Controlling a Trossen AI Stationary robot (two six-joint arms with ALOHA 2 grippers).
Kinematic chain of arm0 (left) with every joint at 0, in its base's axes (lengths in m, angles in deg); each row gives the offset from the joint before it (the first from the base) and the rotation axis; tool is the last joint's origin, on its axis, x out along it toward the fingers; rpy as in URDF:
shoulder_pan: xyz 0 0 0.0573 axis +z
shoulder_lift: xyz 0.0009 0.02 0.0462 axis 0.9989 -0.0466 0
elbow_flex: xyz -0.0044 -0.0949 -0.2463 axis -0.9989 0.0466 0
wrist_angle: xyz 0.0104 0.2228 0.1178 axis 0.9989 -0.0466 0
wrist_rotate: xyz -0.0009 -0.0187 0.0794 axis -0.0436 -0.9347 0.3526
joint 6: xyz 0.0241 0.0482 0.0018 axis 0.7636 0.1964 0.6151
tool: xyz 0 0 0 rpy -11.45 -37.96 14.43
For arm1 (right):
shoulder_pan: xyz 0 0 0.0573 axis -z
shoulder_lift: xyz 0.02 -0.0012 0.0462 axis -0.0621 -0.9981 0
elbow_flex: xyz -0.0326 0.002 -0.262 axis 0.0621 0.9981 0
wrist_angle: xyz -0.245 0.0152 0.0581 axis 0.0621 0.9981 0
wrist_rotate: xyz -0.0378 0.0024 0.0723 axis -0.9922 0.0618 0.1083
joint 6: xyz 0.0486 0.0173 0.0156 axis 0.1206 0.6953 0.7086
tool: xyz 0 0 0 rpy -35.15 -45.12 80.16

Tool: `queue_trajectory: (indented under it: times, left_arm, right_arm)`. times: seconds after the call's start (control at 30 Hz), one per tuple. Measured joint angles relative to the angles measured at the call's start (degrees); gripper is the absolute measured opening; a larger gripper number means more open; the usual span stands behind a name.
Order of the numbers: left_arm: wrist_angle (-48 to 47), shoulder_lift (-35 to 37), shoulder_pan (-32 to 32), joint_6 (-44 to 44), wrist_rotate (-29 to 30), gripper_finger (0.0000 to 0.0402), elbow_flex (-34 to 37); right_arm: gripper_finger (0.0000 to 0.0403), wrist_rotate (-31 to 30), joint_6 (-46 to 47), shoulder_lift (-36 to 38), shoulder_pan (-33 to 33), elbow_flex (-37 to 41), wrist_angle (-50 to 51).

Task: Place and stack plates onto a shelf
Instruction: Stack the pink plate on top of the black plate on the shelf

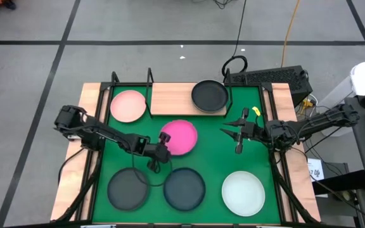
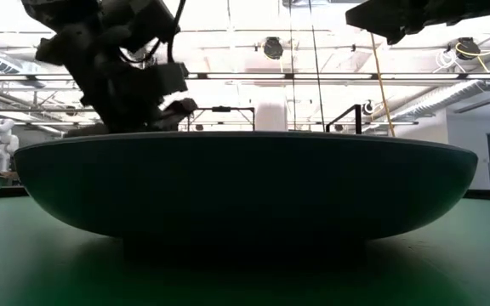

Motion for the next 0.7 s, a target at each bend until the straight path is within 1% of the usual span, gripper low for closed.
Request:
queue_trajectory:
  times: [0.1,0.2,0.27,0.37,0.5,0.6,0.7]
  left_arm:
    - [-1.12,3.91,-0.11,0.15,-0.51,0.0013,0.04]
    - [-1.57,9.07,0.48,1.73,0.50,0.0012,-1.59]
    - [-2.04,11.74,0.98,4.03,2.19,0.0012,-2.91]
    - [-1.85,14.66,2.72,9.36,2.19,0.0012,-5.82]
    - [-1.15,15.75,6.69,17.30,1.33,0.0012,-12.11]
    - [-1.83,14.68,10.71,22.19,-2.44,0.0012,-16.95]
    - [-2.73,13.16,15.32,24.35,-5.37,0.0012,-20.33]
  right_arm:
    - [0.0093,0.00,0.00,0.00,0.00,0.00,0.09]
    - [0.0093,0.00,-0.20,-0.02,0.00,0.00,0.22]
    - [0.0093,0.00,-0.45,-0.01,0.00,0.00,0.19]
    - [0.0093,-0.04,-0.94,-0.01,0.00,0.00,-0.37]
    - [0.0093,-0.07,-1.70,0.00,0.00,0.00,-1.89]
    - [0.0093,-0.04,-1.95,0.02,0.00,-0.01,-2.67]
    - [0.0093,-0.04,-2.14,0.21,0.00,-0.02,-2.47]
